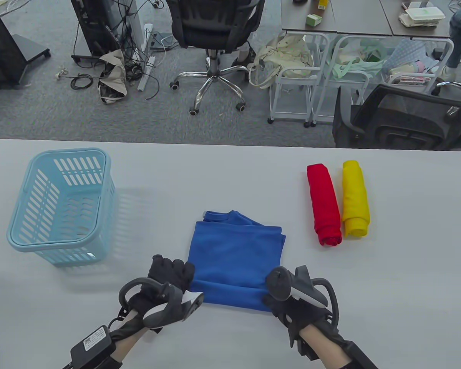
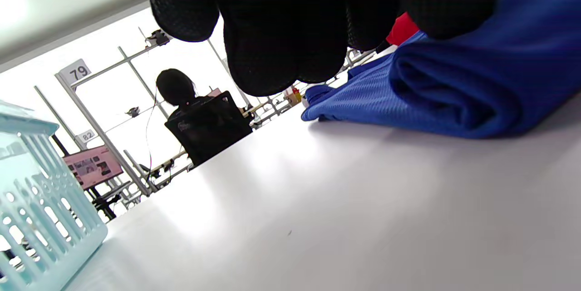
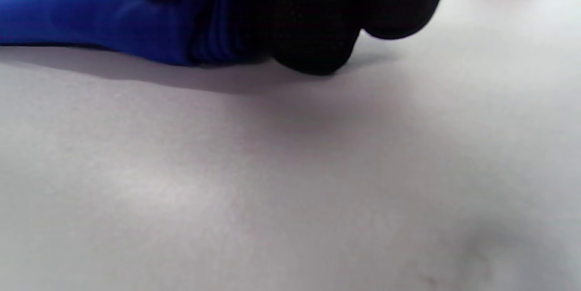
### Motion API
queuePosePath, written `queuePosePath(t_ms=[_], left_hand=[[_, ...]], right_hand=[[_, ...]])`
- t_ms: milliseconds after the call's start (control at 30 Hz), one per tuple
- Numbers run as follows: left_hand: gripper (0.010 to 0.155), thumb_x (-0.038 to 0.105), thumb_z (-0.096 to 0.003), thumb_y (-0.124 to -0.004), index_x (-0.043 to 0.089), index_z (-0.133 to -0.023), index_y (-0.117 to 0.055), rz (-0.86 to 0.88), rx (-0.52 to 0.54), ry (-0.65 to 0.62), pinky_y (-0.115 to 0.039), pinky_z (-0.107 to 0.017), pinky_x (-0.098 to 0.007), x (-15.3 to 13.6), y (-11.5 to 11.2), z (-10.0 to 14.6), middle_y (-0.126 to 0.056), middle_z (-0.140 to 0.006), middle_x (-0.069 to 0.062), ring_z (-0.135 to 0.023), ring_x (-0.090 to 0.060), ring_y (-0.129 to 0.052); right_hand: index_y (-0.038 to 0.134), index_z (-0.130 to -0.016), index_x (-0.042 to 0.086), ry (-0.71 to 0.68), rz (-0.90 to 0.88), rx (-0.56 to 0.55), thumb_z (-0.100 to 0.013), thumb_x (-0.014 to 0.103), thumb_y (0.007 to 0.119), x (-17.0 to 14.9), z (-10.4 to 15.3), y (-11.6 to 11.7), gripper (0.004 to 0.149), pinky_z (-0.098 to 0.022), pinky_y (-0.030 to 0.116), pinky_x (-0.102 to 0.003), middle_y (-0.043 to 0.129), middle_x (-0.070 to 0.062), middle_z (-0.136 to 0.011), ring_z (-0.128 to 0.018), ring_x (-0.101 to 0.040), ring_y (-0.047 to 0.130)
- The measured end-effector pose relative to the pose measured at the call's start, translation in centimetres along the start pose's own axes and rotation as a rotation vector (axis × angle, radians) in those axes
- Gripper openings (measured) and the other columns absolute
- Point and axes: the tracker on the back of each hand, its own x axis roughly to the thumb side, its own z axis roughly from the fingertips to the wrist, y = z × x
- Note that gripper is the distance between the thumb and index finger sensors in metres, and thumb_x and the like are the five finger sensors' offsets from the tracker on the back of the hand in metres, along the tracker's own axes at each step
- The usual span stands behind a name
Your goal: Roll t-shirt into tight roll
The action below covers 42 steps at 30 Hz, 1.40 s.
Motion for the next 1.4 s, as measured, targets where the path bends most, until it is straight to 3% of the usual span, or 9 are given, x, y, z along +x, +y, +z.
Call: queuePosePath(t_ms=[133,300,367,467,667,900,1200,1333,1400], left_hand=[[0.058,0.055,-0.0449,-0.07,0.048,-0.102,-0.061,0.207,-0.055,-0.232,-0.068,-0.078,-0.047,1.7,0.5,0.4,-0.078,-0.108,0.01,-0.093,-0.014,-0.09],[0.065,0.056,-0.0442,-0.07,0.049,-0.105,-0.048,0.201,-0.14,-0.243,-0.066,-0.079,-0.046,2.3,-1.6,-0.1,-0.065,-0.113,0.008,-0.098,-0.014,-0.08],[0.066,0.056,-0.0444,-0.07,0.047,-0.106,-0.048,0.265,-0.166,-0.231,-0.065,-0.079,-0.046,2.2,-1.8,-0.4,-0.065,-0.113,0.008,-0.098,-0.015,-0.079],[0.066,0.055,-0.0447,-0.071,0.046,-0.106,-0.049,0.257,-0.164,-0.225,-0.065,-0.079,-0.046,2.3,-1.9,-0.5,-0.066,-0.112,0.007,-0.097,-0.015,-0.079],[0.063,0.057,-0.0443,-0.069,0.047,-0.104,-0.053,0.072,-0.108,-0.18,-0.067,-0.078,-0.048,2.6,-1.8,-0.6,-0.074,-0.107,0.009,-0.094,-0.015,-0.085],[0.054,0.051,-0.0478,-0.068,0.044,-0.101,-0.061,0.155,-0.11,-0.147,-0.074,-0.074,-0.042,1.6,-2.1,-1.2,-0.082,-0.1,0.014,-0.086,-0.01,-0.091],[0.052,0.054,-0.0472,-0.066,0.034,-0.093,-0.078,0.694,-0.31,-0.095,-0.084,-0.061,-0.039,-1.6,-2.8,-1.8,-0.102,-0.074,0.011,-0.061,-0.012,-0.104],[0.054,0.057,-0.0467,-0.063,0.034,-0.092,-0.079,0.54,-0.274,-0.04,-0.081,-0.063,-0.042,-1.5,-3.3,-1.8,-0.099,-0.074,0.01,-0.065,-0.015,-0.101],[0.056,0.06,-0.0461,-0.056,0.039,-0.094,-0.076,0.245,-0.184,-0.018,-0.078,-0.068,-0.043,-1.0,-3.2,-1.6,-0.094,-0.088,0.01,-0.076,-0.014,-0.099]], right_hand=[[0.047,-0.112,0.013,0.017,0.023,-0.019,-0.06,0.049,0.064,0.3,0.3,-0.1,0.065,-0.056,0.075,-0.046,0.08,-0.002,-0.088,-0.063,-0.017,0.095],[0.048,-0.112,0.016,0.116,0.255,-0.227,-0.058,0.045,0.07,1.7,2.3,-1.4,0.065,-0.06,0.071,-0.05,0.071,-0.011,-0.103,-0.074,-0.024,0.091],[0.046,-0.112,0.024,0.025,0.285,-0.269,-0.059,0.041,0.071,2.5,3.1,-1.8,0.061,-0.067,0.062,-0.053,0.055,-0.013,-0.111,-0.085,-0.027,0.08],[0.05,-0.11,0.028,-0.256,0.222,-0.166,-0.059,0.041,0.073,3.9,3.3,-1.0,0.057,-0.072,0.053,-0.057,0.047,-0.011,-0.114,-0.098,-0.032,0.066],[0.031,-0.113,0.023,-0.187,0.462,-0.125,-0.058,0.045,0.074,5.6,1.8,1.7,0.074,-0.074,0.048,-0.058,0.036,-0.009,-0.117,-0.106,-0.034,0.054],[0.041,-0.111,0.025,-0.146,0.32,-0.145,-0.062,0.039,0.067,4.3,0.8,0.9,0.057,-0.072,0.055,-0.055,0.049,-0.006,-0.115,-0.102,-0.031,0.065],[0.041,-0.112,0.018,-0.182,0.045,-0.047,-0.061,0.035,0.056,1.9,0.8,-0.3,0.055,-0.06,0.069,-0.047,0.063,-0.012,-0.104,-0.082,-0.029,0.081],[0.034,-0.112,0.018,-0.174,0.019,-0.009,-0.063,0.039,0.052,1.7,0.2,0.2,0.057,-0.058,0.069,-0.042,0.056,-0.011,-0.105,-0.08,-0.027,0.078],[0.036,-0.112,0.02,-0.169,0.012,-0.001,-0.063,0.039,0.051,1.6,0.0,0.3,0.055,-0.059,0.069,-0.042,0.055,-0.011,-0.106,-0.08,-0.027,0.078]])
